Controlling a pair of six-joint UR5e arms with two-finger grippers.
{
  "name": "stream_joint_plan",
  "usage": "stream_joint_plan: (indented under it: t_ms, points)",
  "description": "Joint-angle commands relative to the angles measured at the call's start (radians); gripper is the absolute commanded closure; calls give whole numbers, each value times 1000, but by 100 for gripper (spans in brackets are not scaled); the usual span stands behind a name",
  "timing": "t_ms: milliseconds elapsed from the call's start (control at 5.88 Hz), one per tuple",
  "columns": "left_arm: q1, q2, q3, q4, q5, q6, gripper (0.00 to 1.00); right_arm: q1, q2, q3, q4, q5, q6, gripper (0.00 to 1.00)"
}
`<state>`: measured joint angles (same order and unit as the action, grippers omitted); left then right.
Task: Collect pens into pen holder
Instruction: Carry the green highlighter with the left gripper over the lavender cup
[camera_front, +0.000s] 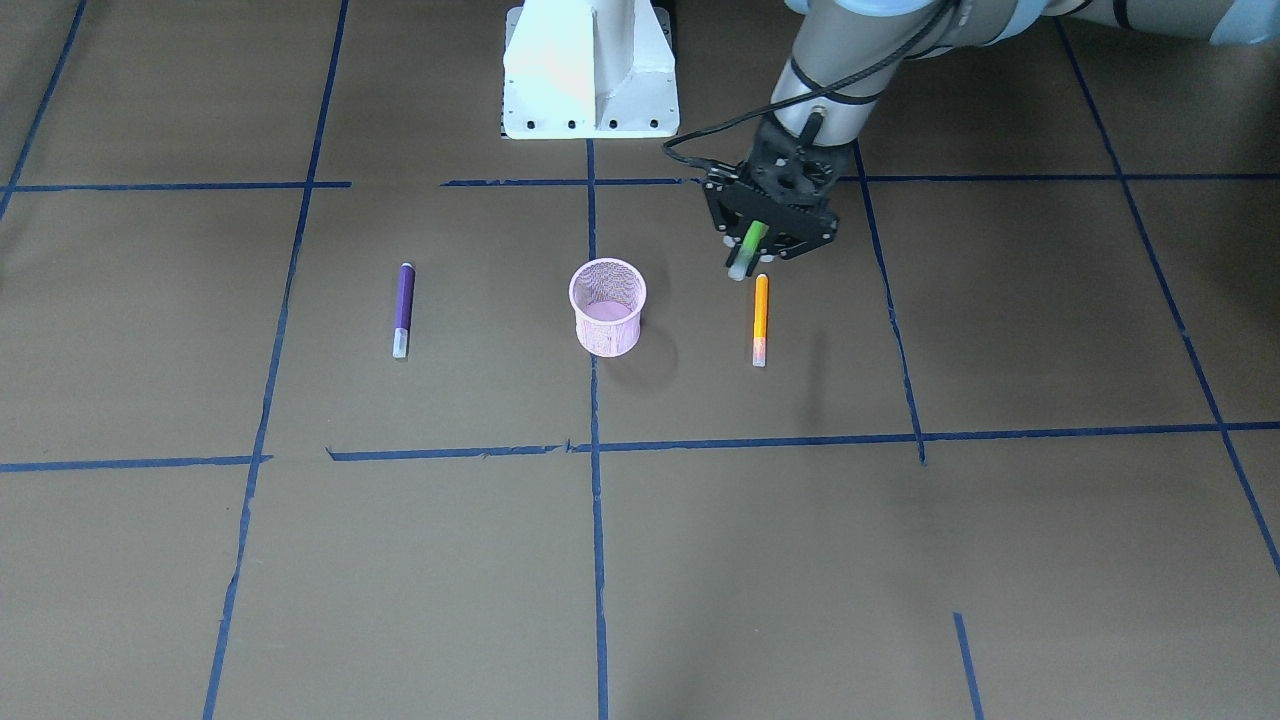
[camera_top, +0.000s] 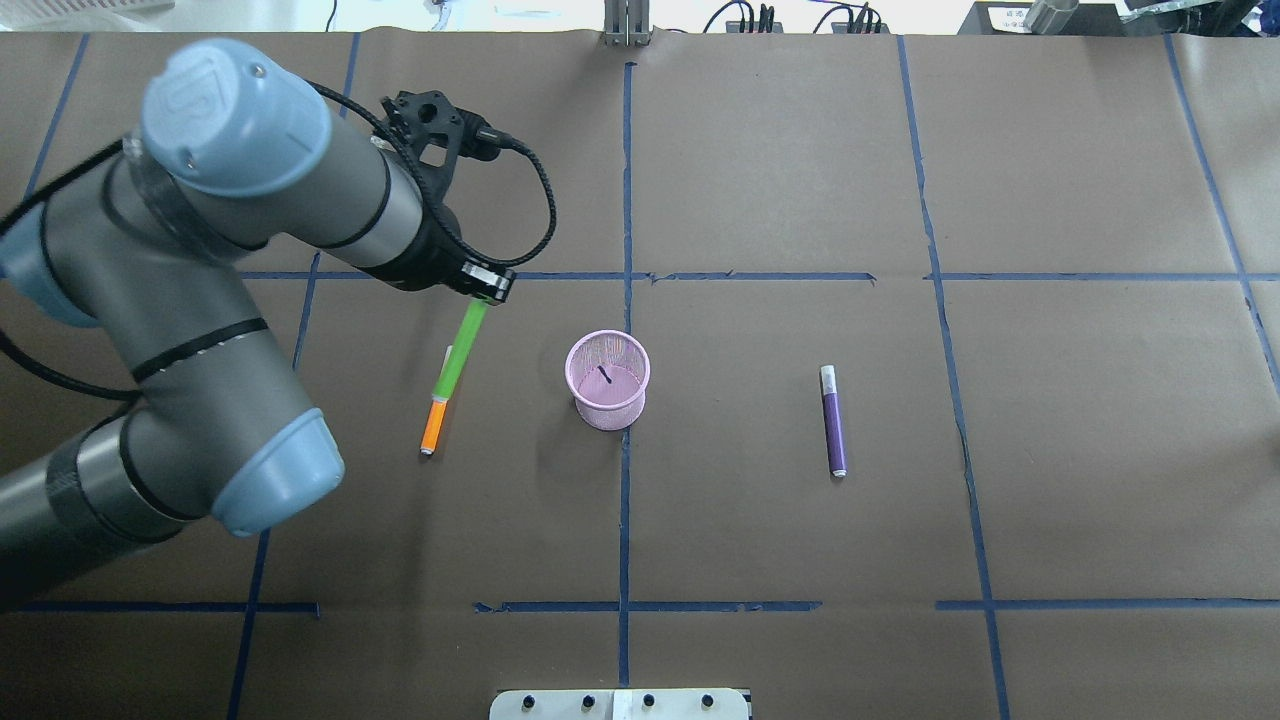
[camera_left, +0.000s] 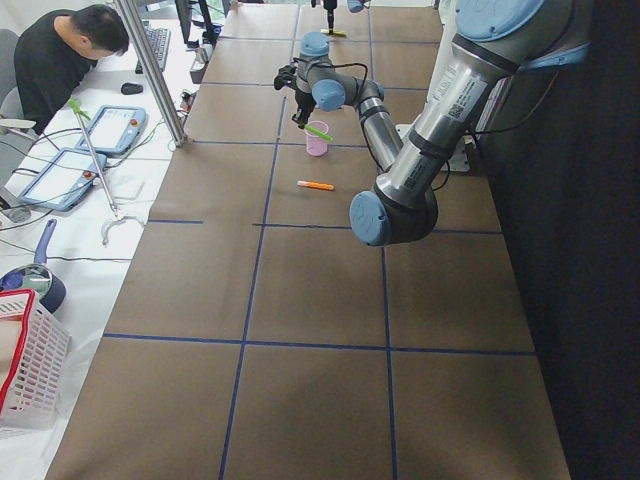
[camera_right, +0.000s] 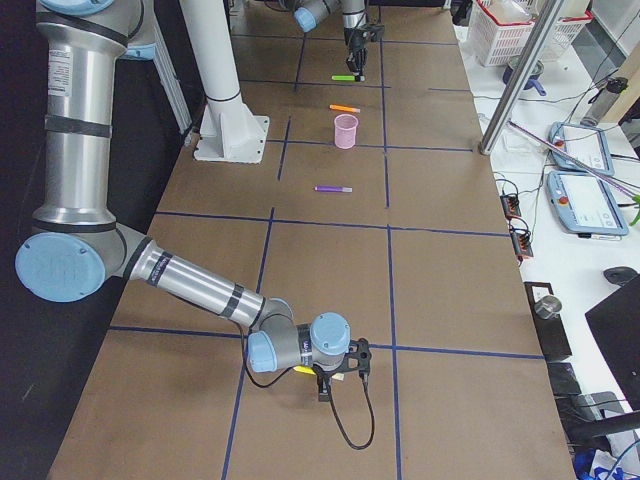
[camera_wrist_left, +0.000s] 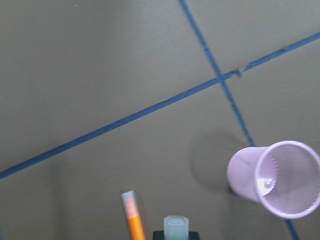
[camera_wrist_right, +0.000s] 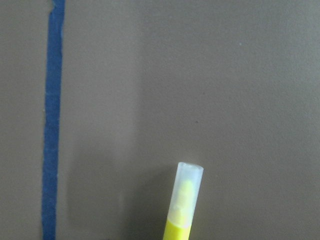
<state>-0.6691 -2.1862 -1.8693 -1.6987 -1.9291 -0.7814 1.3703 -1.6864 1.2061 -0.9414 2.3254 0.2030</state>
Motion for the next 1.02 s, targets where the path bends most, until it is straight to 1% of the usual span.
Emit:
stream_joint_plan:
  t_ms: [0, 170, 340, 511, 681, 851]
  points:
    - [54, -27, 61, -216, 117, -57, 100, 1, -4, 1, 4, 6, 1, 0]
    - [66, -39, 64, -305, 169, -61, 100, 1, -6, 3, 4, 6, 1, 0]
    - [66, -44, 79, -411, 179, -115, 100, 1, -7, 6, 4, 6, 1, 0]
    - [86, -44, 144, -559, 232, -143, 100, 1, -9, 9, 4, 6, 1, 0]
    - [118, -43, 209, -663, 284, -144, 100, 1, -9, 9, 4, 6, 1, 0]
    - [123, -40, 238, -699, 286, -144, 100, 1, -9, 9, 4, 6, 1, 0]
